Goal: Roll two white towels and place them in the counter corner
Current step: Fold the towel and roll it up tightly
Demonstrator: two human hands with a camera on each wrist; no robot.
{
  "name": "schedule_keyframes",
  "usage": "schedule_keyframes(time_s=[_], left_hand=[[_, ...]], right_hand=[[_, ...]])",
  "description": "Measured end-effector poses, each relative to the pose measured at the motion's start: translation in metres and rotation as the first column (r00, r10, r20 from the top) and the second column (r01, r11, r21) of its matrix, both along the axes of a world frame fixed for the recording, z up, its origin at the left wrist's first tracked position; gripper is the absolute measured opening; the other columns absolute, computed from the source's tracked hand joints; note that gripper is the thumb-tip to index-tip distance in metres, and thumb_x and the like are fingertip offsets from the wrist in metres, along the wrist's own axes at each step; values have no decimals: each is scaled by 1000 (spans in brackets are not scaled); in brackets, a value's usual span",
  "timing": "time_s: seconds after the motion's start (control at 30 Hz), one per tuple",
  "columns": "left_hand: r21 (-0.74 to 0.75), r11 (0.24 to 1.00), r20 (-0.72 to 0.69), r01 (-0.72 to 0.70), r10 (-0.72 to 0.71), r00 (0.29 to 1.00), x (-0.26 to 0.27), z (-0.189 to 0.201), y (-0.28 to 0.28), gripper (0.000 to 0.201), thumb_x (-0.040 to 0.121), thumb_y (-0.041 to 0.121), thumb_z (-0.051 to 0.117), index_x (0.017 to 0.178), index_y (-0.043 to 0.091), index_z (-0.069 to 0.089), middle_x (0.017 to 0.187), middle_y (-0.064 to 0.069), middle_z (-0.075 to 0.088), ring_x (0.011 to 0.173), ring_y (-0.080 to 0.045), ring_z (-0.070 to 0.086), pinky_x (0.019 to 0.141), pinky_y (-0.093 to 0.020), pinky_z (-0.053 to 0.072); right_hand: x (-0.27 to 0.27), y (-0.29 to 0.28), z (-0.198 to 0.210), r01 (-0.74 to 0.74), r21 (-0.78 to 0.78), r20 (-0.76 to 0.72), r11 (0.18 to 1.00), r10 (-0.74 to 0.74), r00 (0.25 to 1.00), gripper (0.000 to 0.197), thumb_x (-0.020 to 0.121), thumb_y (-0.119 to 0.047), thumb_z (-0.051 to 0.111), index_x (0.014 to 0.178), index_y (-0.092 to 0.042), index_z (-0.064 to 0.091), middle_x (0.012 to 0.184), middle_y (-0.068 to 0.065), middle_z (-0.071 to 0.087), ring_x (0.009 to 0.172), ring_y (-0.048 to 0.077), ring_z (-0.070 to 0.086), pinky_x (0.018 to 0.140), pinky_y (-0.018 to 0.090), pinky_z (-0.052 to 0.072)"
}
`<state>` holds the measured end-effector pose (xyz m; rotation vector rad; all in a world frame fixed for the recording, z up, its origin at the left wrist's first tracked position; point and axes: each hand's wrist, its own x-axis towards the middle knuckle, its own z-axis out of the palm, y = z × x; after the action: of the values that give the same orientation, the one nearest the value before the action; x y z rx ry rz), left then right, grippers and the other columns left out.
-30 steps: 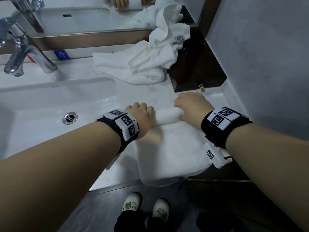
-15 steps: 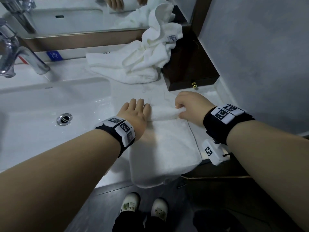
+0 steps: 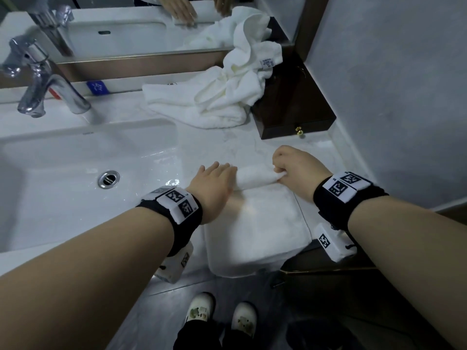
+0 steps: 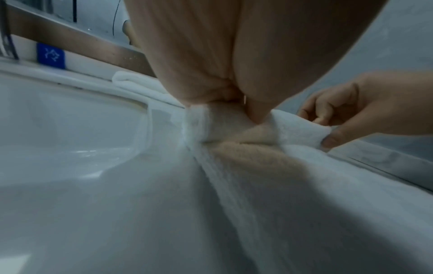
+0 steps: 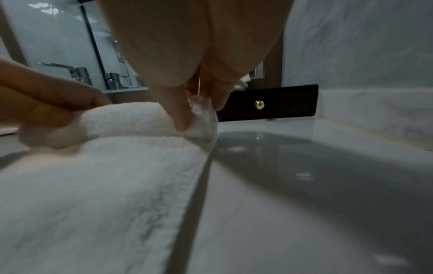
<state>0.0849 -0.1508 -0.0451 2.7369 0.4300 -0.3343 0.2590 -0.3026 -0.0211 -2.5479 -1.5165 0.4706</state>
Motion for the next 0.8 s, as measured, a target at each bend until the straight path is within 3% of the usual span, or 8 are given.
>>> schedule_keyframes(time_s=[0.07,0.2,0.33,0.43,0.53,0.63,0.7,0.8], left_hand=[[-85,995,42,-61,64,997,4,0,6,39,101,13,38,140,18,39,137,-7,51,122,-29,45,105,-37,29],[-142,981,29,-133,138,990,8,6,6,27,94,8,51,119,19,47,118,-3,57,99,-28,55,87,-40,46],[53,990,28,-134,133,991,11,9,-12,33,90,7,57,117,21,44,115,-6,50,97,-30,50,79,-36,38],[205,971,25,-126,123,992,11,7,-26,50,80,-3,54,120,23,37,115,-7,44,93,-27,43,77,-35,32],[274,958,54,-86,74,996,6,2,-33,57,75,-4,49,122,23,36,115,-7,40,97,-29,40,77,-36,27],[320,946,59,-53,36,998,4,-4,-35,52,78,1,49,125,21,35,118,-8,40,101,-30,41,77,-37,25],[328,944,48,-24,8,999,3,-6,-33,53,77,2,51,125,19,35,118,-8,40,101,-30,41,79,-38,28],[312,950,43,15,-30,999,1,-7,-27,55,75,3,51,126,16,35,119,-9,41,100,-30,41,83,-38,31]], right_hand=[[0,-7,0,-38,20,-16,999,38,999,7,85,-3,60,89,-7,64,112,-2,54,95,20,58,85,28,47],[1,-12,5,-3,-20,-41,1000,2,999,13,89,-24,61,86,-12,67,111,-12,51,91,13,57,82,25,45],[-7,-8,9,3,-65,-9,998,-4,1000,25,94,-31,55,74,-16,57,106,-10,49,82,14,54,78,27,42],[-11,-1,15,18,-101,43,995,-14,999,28,89,-32,63,69,-16,53,98,-4,50,81,19,55,78,34,46],[-9,6,23,14,-114,14,993,-12,1000,21,82,-34,72,92,-18,61,101,-4,50,91,21,56,80,34,47],[-9,15,29,-30,-234,-7,972,29,1000,49,82,-31,72,128,-22,57,126,-3,53,111,20,54,92,32,45],[-12,24,30,-60,-321,25,945,71,997,46,85,-28,68,130,-22,58,125,0,60,111,20,56,85,28,43],[-17,33,31,-59,-385,77,921,96,992,40,86,-26,67,125,-19,61,117,3,64,105,23,59,81,30,46]])
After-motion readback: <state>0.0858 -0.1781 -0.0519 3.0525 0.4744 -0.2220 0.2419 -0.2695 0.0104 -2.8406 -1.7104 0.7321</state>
